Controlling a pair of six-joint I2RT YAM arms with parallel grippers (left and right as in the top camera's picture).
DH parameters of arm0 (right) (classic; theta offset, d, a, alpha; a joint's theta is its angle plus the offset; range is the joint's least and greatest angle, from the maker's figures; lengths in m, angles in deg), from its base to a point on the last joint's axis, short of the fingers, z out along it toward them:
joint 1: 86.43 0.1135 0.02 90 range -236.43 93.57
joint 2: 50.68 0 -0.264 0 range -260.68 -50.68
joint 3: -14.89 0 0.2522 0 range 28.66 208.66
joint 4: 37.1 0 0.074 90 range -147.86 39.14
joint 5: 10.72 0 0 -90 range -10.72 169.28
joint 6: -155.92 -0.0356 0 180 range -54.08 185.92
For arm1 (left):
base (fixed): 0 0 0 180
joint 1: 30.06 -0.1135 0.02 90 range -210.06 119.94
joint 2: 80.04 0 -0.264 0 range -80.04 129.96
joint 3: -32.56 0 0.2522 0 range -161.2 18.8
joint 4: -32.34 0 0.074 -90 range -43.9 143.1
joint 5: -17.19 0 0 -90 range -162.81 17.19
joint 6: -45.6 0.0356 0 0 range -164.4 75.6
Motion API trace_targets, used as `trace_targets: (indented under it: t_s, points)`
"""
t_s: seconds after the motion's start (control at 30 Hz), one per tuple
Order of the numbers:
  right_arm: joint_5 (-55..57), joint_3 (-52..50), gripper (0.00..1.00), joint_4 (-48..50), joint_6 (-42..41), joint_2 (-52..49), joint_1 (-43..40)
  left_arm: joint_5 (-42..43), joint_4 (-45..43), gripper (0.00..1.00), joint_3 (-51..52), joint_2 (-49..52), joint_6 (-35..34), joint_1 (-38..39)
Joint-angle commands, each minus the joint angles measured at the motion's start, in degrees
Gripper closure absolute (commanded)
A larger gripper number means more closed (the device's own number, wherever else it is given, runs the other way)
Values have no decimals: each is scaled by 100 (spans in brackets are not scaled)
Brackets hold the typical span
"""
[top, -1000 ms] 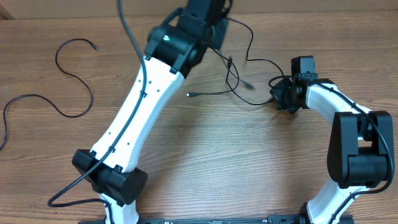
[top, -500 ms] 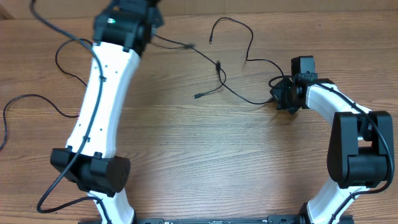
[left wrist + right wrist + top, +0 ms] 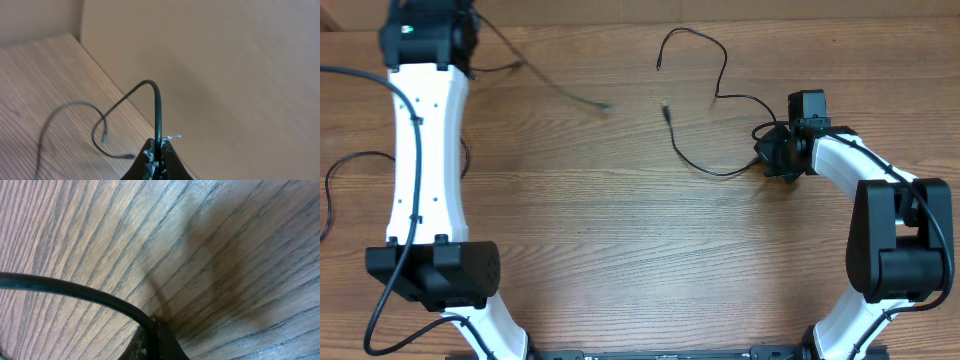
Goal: Untangle cables
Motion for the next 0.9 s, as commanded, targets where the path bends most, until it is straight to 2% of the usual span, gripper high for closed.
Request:
trace_targets:
  t_s: [0.0,0.3,0.47,0.6,0.67,0.73,0.77,0.87]
  points:
    - [308,-240,96,-107,-37,-317,-79,-122,-13,96,-96,-63,284,-284]
    - [306,-240,96,-92,-37,-317,-79,-120,778,96,-83,205,216,-935]
    - [306,-240,96,-92,-39,-317,-79,-125,1364,96,-72,378,164,-1034]
    - [306,-240,96,-90,-39,-317,-79,-122,1827,93,-68,402,-146,-1034]
    - [306,-240,96,-90,-39,-317,-79,-125,1895,71,-68,402,-197,-1034]
    - [306,-240,96,-90,-39,-317,-79,-129,1897,66,-68,402,-197,-1034]
    - [306,-240,96,-90,-39,-317,-79,-140,1897,59,-68,402,-197,-1036]
    - [306,-240,96,-94,-39,-317,-79,-151,1899,25,-68,402,-197,-1038]
